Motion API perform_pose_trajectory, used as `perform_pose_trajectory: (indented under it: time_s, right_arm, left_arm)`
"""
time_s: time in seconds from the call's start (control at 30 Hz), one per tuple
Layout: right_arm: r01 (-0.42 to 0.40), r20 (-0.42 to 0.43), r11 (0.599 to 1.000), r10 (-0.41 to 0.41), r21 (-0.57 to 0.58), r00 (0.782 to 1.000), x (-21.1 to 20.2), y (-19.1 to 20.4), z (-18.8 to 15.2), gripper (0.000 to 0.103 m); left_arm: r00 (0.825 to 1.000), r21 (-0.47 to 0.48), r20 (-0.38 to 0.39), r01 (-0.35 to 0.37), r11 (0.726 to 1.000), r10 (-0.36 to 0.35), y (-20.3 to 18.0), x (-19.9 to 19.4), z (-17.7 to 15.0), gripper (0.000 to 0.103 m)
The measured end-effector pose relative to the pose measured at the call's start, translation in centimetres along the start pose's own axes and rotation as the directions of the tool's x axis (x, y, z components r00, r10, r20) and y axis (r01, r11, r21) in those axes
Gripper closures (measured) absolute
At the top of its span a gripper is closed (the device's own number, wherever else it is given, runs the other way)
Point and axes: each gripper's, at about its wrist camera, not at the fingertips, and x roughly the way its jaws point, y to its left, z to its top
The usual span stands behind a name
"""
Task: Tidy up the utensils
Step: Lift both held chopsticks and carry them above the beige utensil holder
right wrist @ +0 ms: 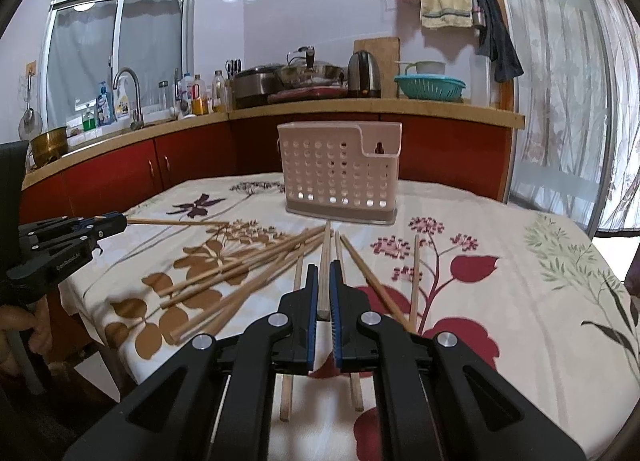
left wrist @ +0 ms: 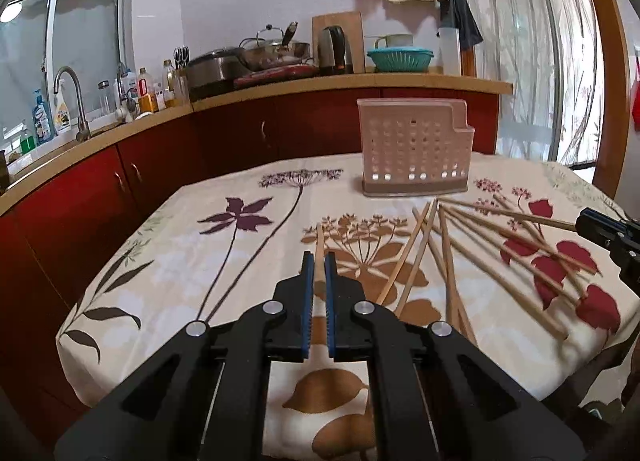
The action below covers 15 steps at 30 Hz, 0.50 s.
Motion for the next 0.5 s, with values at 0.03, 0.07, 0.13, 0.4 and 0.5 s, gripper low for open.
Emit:
perform_pose_trajectory:
  time_s: [0.03, 0.07, 0.13, 0.4, 0.5]
  right_arm:
    - [0.001, 0.005, 1.000, -0.001, 0.002, 1.000, -0.2, 0.0, 0.2, 0.096]
    - [0.002, 0.013, 1.000, -0.002, 0.005, 1.000, -0.4, -0.1, 0.6, 0.096]
    - [0.003, 0.030, 1.000, -0.003, 0.006, 1.000, -0.8, -0.1, 1.5, 0.096]
    - [-0.001, 0.074, 1.000, 0.001, 0.002, 0.997, -0.6, -0.2, 5.1, 0.097]
    - [-0.004, 0.088, 1.000, 0.004, 0.000, 0.996, 0.0, -0.4, 6.3, 0.097]
  left_arm:
    - [1.000, -0.001, 0.006, 0.000, 1.000, 0.000, 0.1, -0.2, 0.3, 0.097]
    - [1.000, -0.003, 0.011, 0.000, 1.000, 0.000, 0.2, -0.4, 0.6, 0.097]
    - [1.000, -0.006, 0.023, 0.001, 1.000, -0.001, 0.4, -0.8, 1.3, 0.097]
    - [0.999, -0.036, 0.035, 0.035, 0.999, -0.033, 1.6, -1.0, 4.9, 0.097]
    - [0.998, -0.039, 0.034, 0.045, 0.998, -0.044, 2.0, -0.5, 6.2, 0.097]
